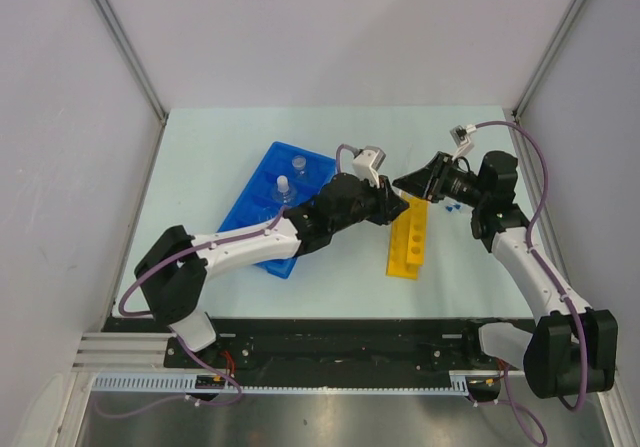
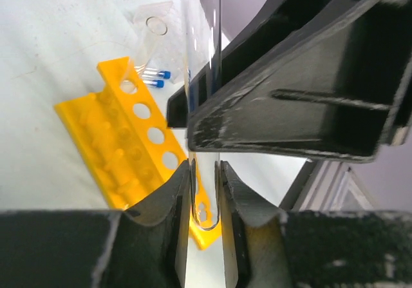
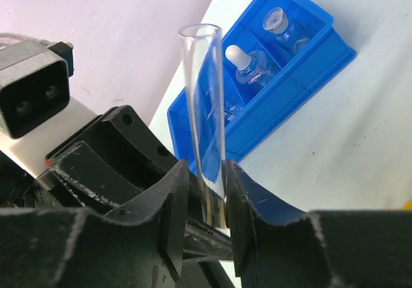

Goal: Organize the chemistry lab equipment

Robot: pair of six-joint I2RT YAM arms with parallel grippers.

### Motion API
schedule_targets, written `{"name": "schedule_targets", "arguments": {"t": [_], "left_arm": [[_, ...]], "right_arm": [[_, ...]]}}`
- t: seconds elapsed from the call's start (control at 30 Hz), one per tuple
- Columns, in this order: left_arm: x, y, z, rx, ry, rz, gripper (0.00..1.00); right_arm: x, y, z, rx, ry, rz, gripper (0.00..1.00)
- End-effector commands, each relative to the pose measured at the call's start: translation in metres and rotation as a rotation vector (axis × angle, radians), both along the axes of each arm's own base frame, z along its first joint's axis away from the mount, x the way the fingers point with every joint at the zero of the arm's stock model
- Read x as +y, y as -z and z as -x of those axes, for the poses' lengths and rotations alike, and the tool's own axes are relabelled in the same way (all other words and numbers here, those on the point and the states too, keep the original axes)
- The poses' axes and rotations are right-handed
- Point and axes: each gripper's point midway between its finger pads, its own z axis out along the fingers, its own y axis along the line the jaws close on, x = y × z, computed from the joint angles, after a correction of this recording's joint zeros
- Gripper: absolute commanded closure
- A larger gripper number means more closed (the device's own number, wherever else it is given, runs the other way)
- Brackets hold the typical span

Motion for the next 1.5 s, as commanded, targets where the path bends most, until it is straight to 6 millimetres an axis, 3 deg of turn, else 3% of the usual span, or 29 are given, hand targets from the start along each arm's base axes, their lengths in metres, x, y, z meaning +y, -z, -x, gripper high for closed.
{"name": "schedule_targets", "arguments": {"t": [0.0,0.07,0.1,0.2,0.43,0.6,0.7,0.83,1.0,1.13,1.27,1.33,1.43,1.47], "left_arm": [[0.017,-0.017,0.0,-0.139,0.031,-0.081,0.75],[0.021,-0.015,0.004,-0.164,0.07,-0.104,0.75],[0.024,-0.013,0.005,-0.161,0.093,-0.11,0.75],[0.032,-0.008,0.011,-0.175,0.139,-0.125,0.76],[0.04,-0.004,0.024,-0.246,0.233,-0.176,0.76],[0.041,0.001,0.027,-0.268,0.282,-0.227,0.76],[0.042,0.004,0.029,-0.273,0.3,-0.25,0.76],[0.048,0.008,0.028,-0.283,0.296,-0.276,0.76],[0.051,0.012,0.029,-0.285,0.286,-0.286,0.76],[0.052,0.01,0.027,-0.289,0.275,-0.277,0.75],[0.052,0.007,0.027,-0.286,0.268,-0.272,0.72],[0.053,0.006,0.027,-0.284,0.262,-0.269,0.66],[0.056,0.0,0.027,-0.284,0.246,-0.251,0.45],[0.057,0.0,0.029,-0.279,0.244,-0.247,0.33]], "right_arm": [[-0.005,-0.02,0.006,-0.135,-0.016,0.025,0.59],[-0.009,-0.022,0.008,-0.179,-0.032,0.047,0.51],[-0.011,-0.023,0.007,-0.186,-0.032,0.051,0.42],[-0.016,-0.026,0.01,-0.21,-0.053,0.05,0.32],[-0.016,-0.025,0.009,-0.183,-0.078,0.034,0.31],[-0.004,-0.028,0.014,-0.197,-0.156,0.059,0.34],[-0.003,-0.028,0.015,-0.174,-0.162,0.053,0.37],[-0.004,-0.032,0.014,-0.15,-0.158,0.031,0.52],[-0.001,-0.033,0.015,-0.126,-0.174,0.007,0.62],[0.001,-0.034,0.018,-0.128,-0.18,0.007,0.79],[-0.001,-0.037,0.018,-0.147,-0.173,0.012,0.85],[-0.003,-0.038,0.017,-0.162,-0.164,0.024,0.85],[-0.007,-0.041,0.019,-0.192,-0.15,0.039,0.85],[-0.009,-0.043,0.02,-0.205,-0.143,0.043,0.85]]}}
